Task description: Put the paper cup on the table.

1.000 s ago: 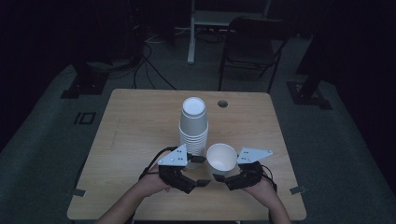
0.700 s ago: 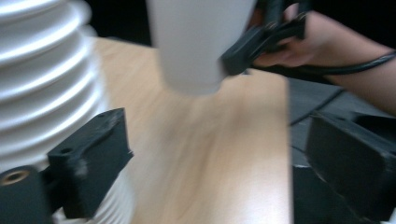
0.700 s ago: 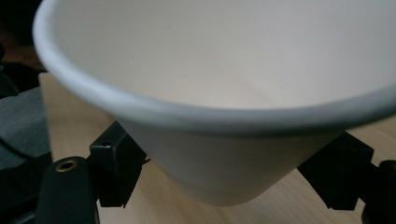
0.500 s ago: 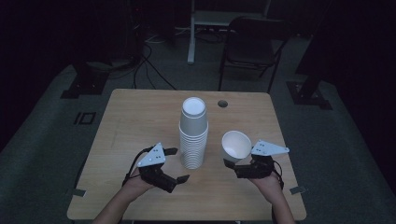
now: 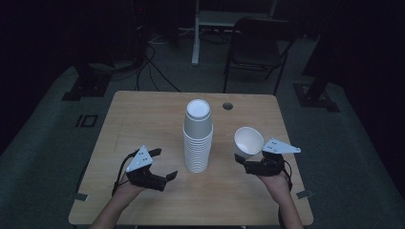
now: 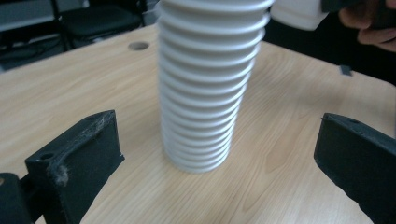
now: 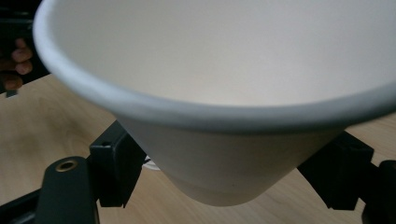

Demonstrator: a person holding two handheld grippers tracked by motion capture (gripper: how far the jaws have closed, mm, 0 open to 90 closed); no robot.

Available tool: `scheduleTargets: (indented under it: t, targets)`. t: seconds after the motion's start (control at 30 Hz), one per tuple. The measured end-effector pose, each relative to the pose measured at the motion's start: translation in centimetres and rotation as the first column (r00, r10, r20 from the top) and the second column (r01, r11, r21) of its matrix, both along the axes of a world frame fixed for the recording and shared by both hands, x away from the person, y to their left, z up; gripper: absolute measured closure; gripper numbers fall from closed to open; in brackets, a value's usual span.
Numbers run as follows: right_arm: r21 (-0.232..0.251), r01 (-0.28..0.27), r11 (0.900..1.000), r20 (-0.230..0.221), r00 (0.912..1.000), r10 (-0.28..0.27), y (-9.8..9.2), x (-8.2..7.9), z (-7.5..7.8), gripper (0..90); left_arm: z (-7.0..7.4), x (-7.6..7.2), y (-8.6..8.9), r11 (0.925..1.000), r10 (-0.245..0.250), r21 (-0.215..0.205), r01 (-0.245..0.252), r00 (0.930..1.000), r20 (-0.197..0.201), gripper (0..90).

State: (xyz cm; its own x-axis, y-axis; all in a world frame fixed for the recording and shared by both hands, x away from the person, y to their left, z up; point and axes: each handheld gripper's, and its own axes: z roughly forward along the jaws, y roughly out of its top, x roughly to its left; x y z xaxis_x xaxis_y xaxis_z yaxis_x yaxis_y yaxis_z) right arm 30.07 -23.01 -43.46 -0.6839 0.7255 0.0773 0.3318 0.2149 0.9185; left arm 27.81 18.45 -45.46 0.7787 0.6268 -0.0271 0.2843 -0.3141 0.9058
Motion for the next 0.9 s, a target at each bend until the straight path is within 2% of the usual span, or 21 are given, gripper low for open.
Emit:
scheduleTargets:
  t: [0.03, 0.1, 0.17, 0.23, 0.3, 0.37, 0.4, 0.47, 0.57, 0.6, 0.63, 0.67, 0.73, 0.8, 0.9]
  targets:
    - [-0.012, 0.04, 0.999, 0.008, 0.9992, -0.04, -0.2, 0.6, -0.2, 21.6, -0.5, 0.0, 0.8, 0.9992, 0.041, 0.004, -0.041, 0.9991, -0.01, 1.0]
    - [-0.017, 0.058, 0.998, 0.005, 0.9983, -0.058, -0.4, 1.0, -0.4, 21.6, -1.0, 0.0, 1.5, 0.9965, 0.081, 0.021, -0.081, 0.9966, -0.011, 1.0]
    - [-0.013, 0.086, 0.996, 0.008, 0.9963, -0.086, -0.7, 1.6, -0.7, 21.6, -1.4, 0.0, 2.1, 0.9944, 0.104, 0.019, -0.104, 0.9943, -0.024, 1.0]
    - [-0.015, 0.111, 0.994, 0.013, 0.9937, -0.111, -0.9, 2.0, -0.9, 21.6, -2.0, 0.0, 2.8, 0.9892, 0.146, 0.021, -0.145, 0.9888, -0.034, 1.0]
    - [-0.013, 0.121, 0.993, 0.011, 0.9926, -0.121, -1.0, 2.3, -1.0, 21.6, -2.2, 0.0, 3.2, 0.9872, 0.159, 0.022, -0.158, 0.9865, -0.04, 1.0]
    - [-0.015, 0.153, 0.988, 0.007, 0.9882, -0.153, -1.1, 3.3, -1.3, 21.6, -3.0, 0.0, 4.3, 0.981, 0.193, 0.026, -0.192, 0.9789, -0.066, 1.0]
    - [-0.015, 0.153, 0.988, 0.007, 0.9882, -0.153, -1.1, 3.3, -1.3, 21.6, -3.0, 0.0, 4.3, 0.981, 0.193, 0.026, -0.192, 0.9789, -0.066, 1.0]
    - [-0.026, 0.184, 0.983, 0.003, 0.983, -0.184, -1.1, 4.1, -1.7, 21.5, -3.5, 0.1, 5.0, 0.9765, 0.215, 0.031, -0.214, 0.9727, -0.086, 1.0]
    - [-0.039, 0.213, 0.976, -0.004, 0.977, -0.213, -1.0, 5.0, -2.1, 21.6, -4.3, 0.2, 6.0, 0.9648, 0.263, 0.044, -0.259, 0.9594, -0.103, 1.0]
    - [-0.039, 0.213, 0.976, -0.004, 0.977, -0.213, -1.0, 5.0, -2.1, 21.6, -4.3, 0.2, 6.0, 0.9648, 0.263, 0.044, -0.259, 0.9594, -0.103, 1.0]
    - [-0.04, 0.219, 0.975, -0.008, 0.9757, -0.219, -1.0, 5.4, -2.3, 21.6, -4.7, 0.3, 6.7, 0.9556, 0.294, 0.055, -0.29, 0.9486, -0.117, 1.0]
    - [-0.047, 0.24, 0.97, -0.012, 0.9705, -0.241, -0.9, 6.1, -2.6, 21.6, -4.9, 0.3, 7.1, 0.9511, 0.308, 0.065, -0.302, 0.9442, -0.117, 1.0]
    - [-0.04, 0.243, 0.969, -0.024, 0.9694, -0.244, -0.9, 6.6, -2.9, 21.5, -5.3, 0.3, 7.5, 0.9433, 0.33, 0.078, -0.322, 0.9362, -0.121, 1.0]
    - [-0.045, 0.26, 0.965, -0.028, 0.9648, -0.261, -0.8, 7.3, -3.3, 21.5, -5.7, 0.3, 8.1, 0.9339, 0.355, 0.092, -0.345, 0.9263, -0.126, 1.0]
    - [-0.048, 0.281, 0.958, -0.039, 0.9583, -0.283, -0.8, 8.0, -3.8, 21.5, -6.2, 0.3, 8.6, 0.9238, 0.379, 0.111, -0.366, 0.9161, -0.131, 1.0]
